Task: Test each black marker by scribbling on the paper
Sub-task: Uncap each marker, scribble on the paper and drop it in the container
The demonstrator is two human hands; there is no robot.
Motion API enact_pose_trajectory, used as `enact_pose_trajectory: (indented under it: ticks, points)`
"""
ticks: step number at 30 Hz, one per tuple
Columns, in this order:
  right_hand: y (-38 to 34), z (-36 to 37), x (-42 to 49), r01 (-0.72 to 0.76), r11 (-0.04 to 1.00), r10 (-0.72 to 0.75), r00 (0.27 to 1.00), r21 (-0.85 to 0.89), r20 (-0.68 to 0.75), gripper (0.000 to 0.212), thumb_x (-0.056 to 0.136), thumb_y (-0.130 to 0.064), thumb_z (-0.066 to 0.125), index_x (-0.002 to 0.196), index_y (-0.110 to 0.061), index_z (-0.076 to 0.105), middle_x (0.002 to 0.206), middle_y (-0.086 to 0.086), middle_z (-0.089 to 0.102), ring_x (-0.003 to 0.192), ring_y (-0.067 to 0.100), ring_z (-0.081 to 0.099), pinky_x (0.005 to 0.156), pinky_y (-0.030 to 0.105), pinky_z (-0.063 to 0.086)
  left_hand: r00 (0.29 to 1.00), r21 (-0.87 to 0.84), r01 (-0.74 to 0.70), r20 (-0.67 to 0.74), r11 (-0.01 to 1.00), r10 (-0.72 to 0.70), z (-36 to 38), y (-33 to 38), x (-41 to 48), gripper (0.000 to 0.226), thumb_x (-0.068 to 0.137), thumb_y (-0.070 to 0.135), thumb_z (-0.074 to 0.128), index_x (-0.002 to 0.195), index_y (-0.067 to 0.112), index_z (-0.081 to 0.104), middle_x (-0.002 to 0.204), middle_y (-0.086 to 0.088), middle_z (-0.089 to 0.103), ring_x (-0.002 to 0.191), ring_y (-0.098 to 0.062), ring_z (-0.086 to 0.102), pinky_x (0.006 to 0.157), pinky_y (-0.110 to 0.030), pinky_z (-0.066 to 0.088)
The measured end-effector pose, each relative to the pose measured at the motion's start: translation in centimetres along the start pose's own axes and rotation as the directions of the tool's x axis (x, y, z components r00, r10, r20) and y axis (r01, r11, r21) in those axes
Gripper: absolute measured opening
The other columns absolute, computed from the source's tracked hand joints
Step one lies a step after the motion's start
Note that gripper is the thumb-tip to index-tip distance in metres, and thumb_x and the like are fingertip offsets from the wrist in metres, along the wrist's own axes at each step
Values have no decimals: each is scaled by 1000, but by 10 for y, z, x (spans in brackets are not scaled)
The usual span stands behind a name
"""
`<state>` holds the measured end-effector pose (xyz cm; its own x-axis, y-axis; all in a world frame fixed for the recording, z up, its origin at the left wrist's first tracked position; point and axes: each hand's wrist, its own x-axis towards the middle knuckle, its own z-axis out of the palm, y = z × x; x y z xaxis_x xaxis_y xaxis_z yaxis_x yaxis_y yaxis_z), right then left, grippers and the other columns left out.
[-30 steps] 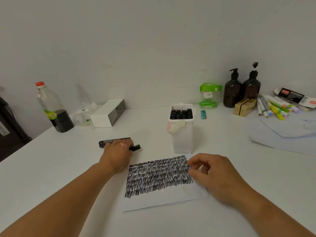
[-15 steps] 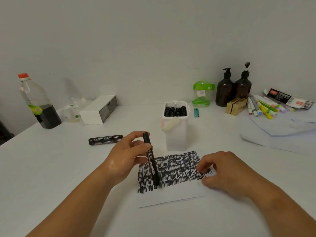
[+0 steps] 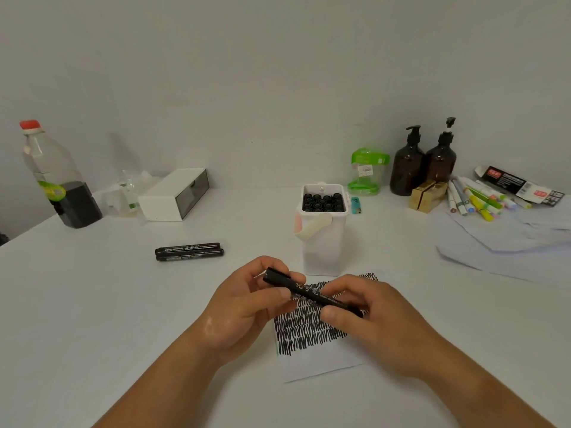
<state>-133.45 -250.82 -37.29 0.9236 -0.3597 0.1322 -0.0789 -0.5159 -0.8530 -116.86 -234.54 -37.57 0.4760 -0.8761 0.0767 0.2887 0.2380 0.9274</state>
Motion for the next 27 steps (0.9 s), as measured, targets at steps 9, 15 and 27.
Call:
enact_pose_trajectory:
  ticks: [9, 15, 27]
  points:
    - [8, -1, 1, -17, 996, 32, 985, 91, -168, 23, 82, -23, 85, 92, -42, 78, 88, -12, 78, 80, 6, 72, 74, 19, 55, 932, 908, -297, 210, 294, 295, 10, -8, -9, 26, 91, 16, 66, 114, 29, 67, 95, 20, 67, 85, 1, 61, 77, -8, 42]
    - [2, 5, 3, 21, 929, 34, 989, 369, -143, 15, 72, -33, 78, 85, -25, 78, 65, 4, 66, 55, 15, 55, 53, 26, 45, 930, 922, -344, 309, 178, 198, 19, -17, -7, 23, 103, 33, 42, 114, 20, 58, 86, 14, 53, 75, -8, 43, 65, -15, 34]
    - [-10, 15, -2, 31, 866, -16, 999, 500, -36, 5, 81, -23, 73, 84, -19, 71, 61, 1, 69, 53, 18, 53, 52, 25, 48, 900, 891, -419, 381, 176, 213, 25, -9, -11, 11, 105, 32, 46, 111, 28, 54, 72, 37, 49, 57, 8, 46, 56, -5, 27]
